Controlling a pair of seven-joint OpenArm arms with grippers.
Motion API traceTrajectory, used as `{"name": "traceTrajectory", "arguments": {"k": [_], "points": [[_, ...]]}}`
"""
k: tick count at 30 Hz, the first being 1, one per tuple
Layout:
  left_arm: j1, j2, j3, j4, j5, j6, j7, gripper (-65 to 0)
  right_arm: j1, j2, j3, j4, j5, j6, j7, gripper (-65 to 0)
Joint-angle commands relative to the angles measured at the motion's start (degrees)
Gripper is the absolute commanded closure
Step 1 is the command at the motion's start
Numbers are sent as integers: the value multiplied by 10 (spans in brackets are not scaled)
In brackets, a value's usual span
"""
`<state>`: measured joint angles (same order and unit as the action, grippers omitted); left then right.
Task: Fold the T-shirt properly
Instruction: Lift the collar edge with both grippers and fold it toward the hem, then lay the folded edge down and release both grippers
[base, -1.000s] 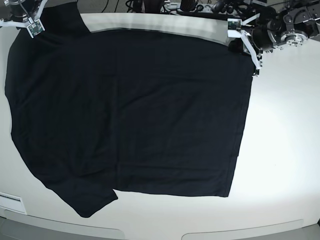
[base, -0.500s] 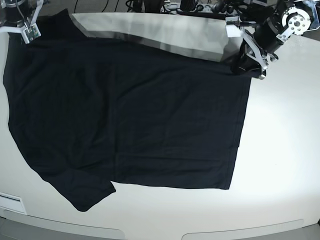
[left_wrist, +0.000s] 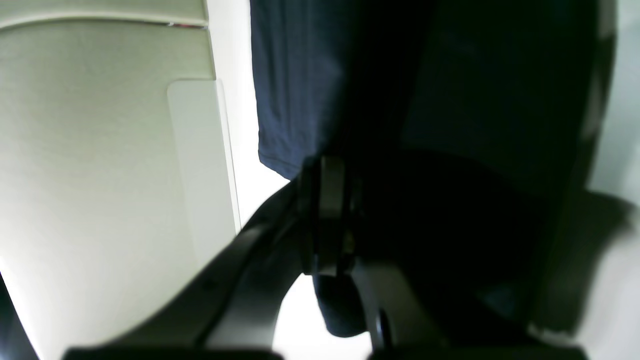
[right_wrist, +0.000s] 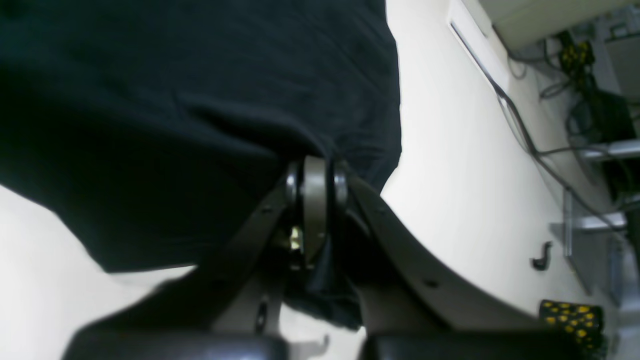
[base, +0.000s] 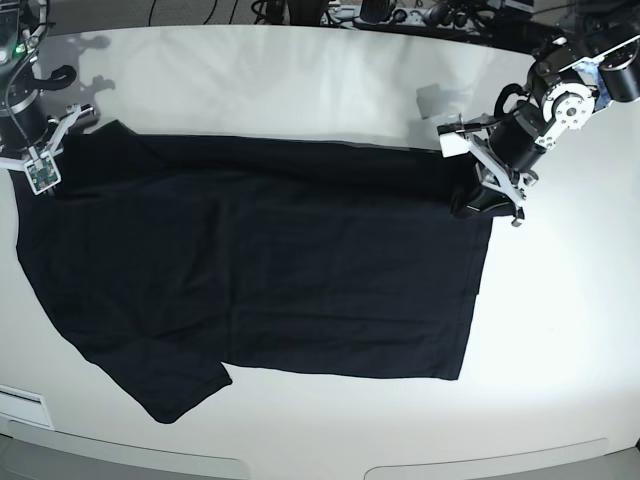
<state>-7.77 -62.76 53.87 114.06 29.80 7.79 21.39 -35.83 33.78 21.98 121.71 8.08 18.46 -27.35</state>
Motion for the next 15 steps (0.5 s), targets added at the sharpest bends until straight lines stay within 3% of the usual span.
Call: {"name": "traceTrajectory", "arguments": {"k": [1, 7, 15], "points": [[-12, -5, -7, -7, -9, 15, -4, 0, 12, 15, 6, -7, -1, -6, 13, 0], [-20, 34, -7, -66, -21, 15, -29, 0, 71, 25, 6, -76, 55, 30, 13, 0], [-50, 72, -7, -104, -38, 13, -38, 0, 134, 24, 1, -152, 101, 41, 17, 0]]}}
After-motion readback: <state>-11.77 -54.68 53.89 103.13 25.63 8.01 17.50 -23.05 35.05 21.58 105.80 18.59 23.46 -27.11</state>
